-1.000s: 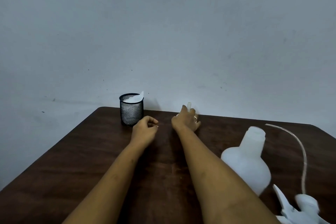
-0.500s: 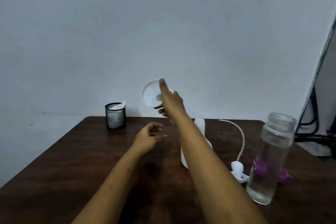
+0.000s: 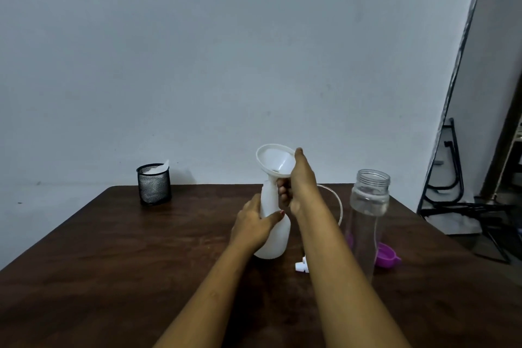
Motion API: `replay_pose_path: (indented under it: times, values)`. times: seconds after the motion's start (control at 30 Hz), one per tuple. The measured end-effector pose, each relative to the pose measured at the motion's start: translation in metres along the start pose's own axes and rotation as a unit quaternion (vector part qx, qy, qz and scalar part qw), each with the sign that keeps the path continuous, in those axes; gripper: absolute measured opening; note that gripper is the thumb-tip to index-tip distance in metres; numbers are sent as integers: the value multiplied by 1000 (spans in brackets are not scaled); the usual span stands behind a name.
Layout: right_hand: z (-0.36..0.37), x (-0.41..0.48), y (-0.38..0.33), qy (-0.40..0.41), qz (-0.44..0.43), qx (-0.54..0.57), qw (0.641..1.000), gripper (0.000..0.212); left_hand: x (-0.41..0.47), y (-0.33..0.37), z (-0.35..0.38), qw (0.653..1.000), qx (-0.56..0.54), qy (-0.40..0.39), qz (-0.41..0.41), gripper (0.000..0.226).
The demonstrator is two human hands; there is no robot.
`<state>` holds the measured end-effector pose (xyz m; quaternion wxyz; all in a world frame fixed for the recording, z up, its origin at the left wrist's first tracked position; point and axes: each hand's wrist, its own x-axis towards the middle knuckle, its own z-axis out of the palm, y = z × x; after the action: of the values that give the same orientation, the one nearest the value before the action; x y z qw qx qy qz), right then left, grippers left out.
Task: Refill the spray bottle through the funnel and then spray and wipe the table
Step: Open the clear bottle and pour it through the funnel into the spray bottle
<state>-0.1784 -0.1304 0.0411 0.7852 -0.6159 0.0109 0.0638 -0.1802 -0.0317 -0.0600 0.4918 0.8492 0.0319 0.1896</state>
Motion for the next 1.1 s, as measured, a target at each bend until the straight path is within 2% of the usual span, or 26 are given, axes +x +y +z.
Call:
replay_pose_path:
  times: [0.07, 0.2, 0.33, 0.4, 0.63, 0.8, 0.93, 1.0, 1.1]
  values:
    - [3, -2, 7, -11, 17, -6, 1000, 50, -5, -1, -8, 1000, 1, -4, 4, 52]
    - [10, -10, 12, -40, 41, -36, 998, 51, -15, -5, -22, 999, -39, -13, 10, 40]
    - [16, -18, 13, -84, 61, -70, 992, 49, -28, -9, -33, 998, -59, -8, 0, 44]
    - [20, -25, 15, -109, 69, -73, 989, 56, -37, -10, -39, 998, -65, 5, -3, 38]
    - [16, -39, 31, -156, 8, -67, 985, 78, -57, -14, -41, 997, -37, 68, 18, 48]
    - [10, -44, 47, -167, -35, -16, 985, 90, -59, -18, -40, 995, -32, 80, 47, 40]
    - [3, -52, 56, -101, -112, 11, 989, 58, -60, -24, -38, 993, -10, 91, 70, 48]
    - [-2, -55, 61, -34, -194, 20, 980, 39, -61, -24, -35, 993, 0, 90, 78, 43]
    - [-16, -58, 64, 90, -369, 4, 925, 11, -63, -23, -33, 993, 2, 80, 82, 46]
